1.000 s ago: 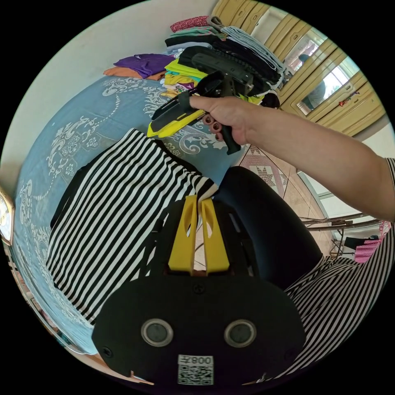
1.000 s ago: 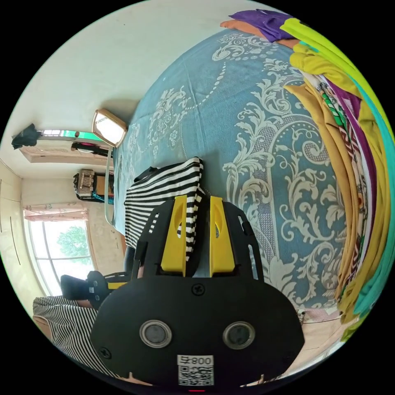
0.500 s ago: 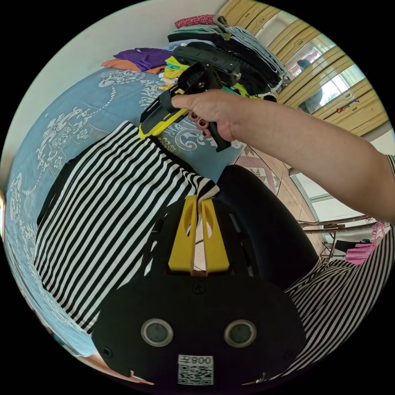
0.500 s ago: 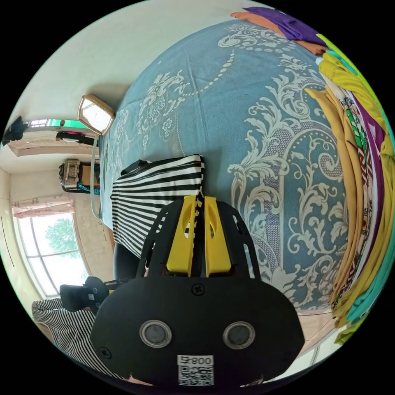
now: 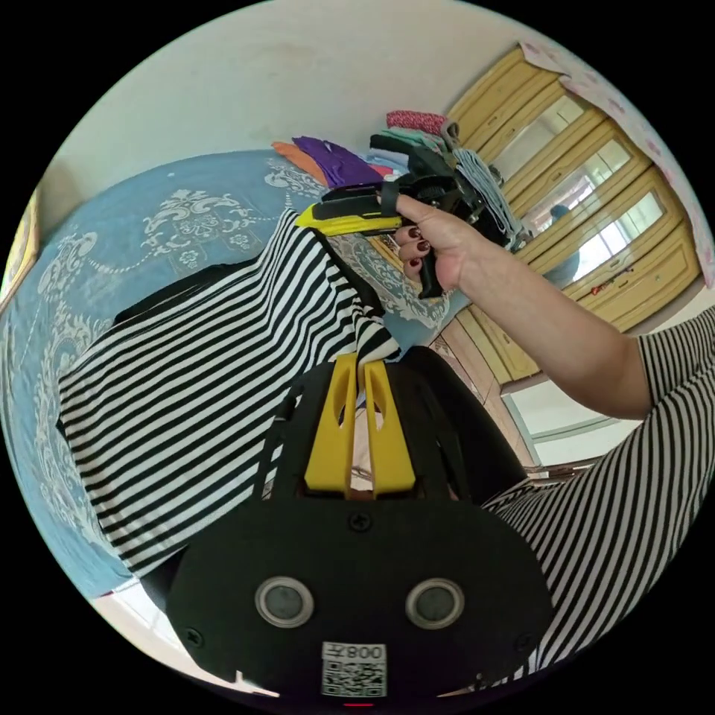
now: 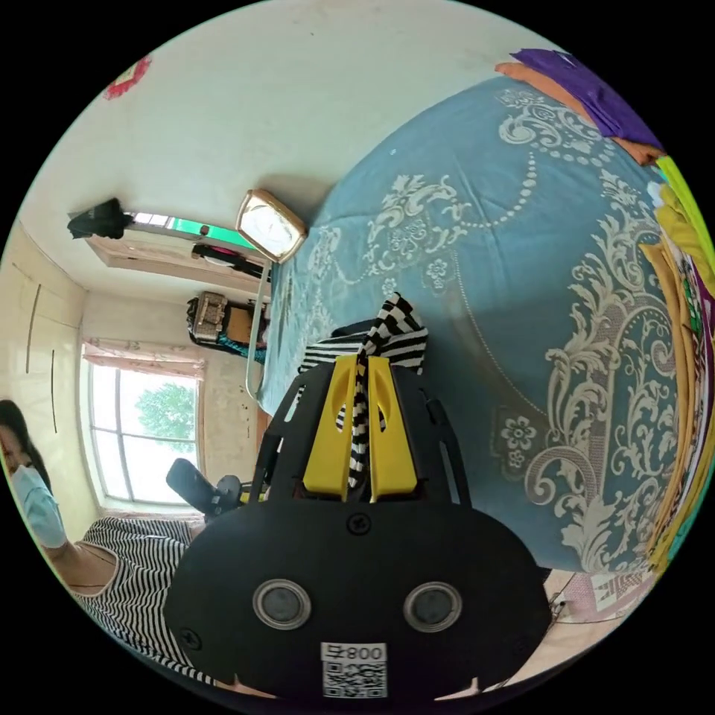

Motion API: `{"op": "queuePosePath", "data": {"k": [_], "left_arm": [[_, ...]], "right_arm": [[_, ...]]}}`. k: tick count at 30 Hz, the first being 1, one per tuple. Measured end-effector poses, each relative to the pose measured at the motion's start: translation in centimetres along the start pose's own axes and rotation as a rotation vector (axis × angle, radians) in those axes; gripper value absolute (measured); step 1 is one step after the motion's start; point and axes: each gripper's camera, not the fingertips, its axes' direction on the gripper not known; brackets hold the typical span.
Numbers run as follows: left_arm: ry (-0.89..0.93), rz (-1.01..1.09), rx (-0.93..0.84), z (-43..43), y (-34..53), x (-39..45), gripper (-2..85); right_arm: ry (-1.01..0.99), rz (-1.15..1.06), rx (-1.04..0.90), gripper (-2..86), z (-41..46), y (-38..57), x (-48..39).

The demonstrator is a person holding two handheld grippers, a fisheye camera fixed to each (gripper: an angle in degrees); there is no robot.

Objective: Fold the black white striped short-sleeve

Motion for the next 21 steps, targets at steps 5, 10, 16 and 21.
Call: {"op": "queuePosePath", "data": {"k": [5, 10, 16, 21], "left_arm": [[0.032, -0.226, 0.143, -6.4, 11.2, -10.5, 1.2], [0.056, -0.431, 0.26, -10.0, 21.8, -19.5, 1.2], [0.109, -0.633, 0.351, -11.2, 34.0, -28.9, 1.2], [0.17, -0.751, 0.353, -10.5, 41.7, -35.4, 1.3]], "right_arm": [[-0.033, -0.124, -0.047, 2.4, 7.6, -3.1, -7.9], [-0.025, -0.222, -0.152, 2.4, 18.9, -6.3, -15.9], [0.028, -0.258, -0.279, 2.5, 32.2, -9.5, -22.2], [0.079, -0.254, -0.368, 2.5, 42.4, -12.0, -25.7]]}}
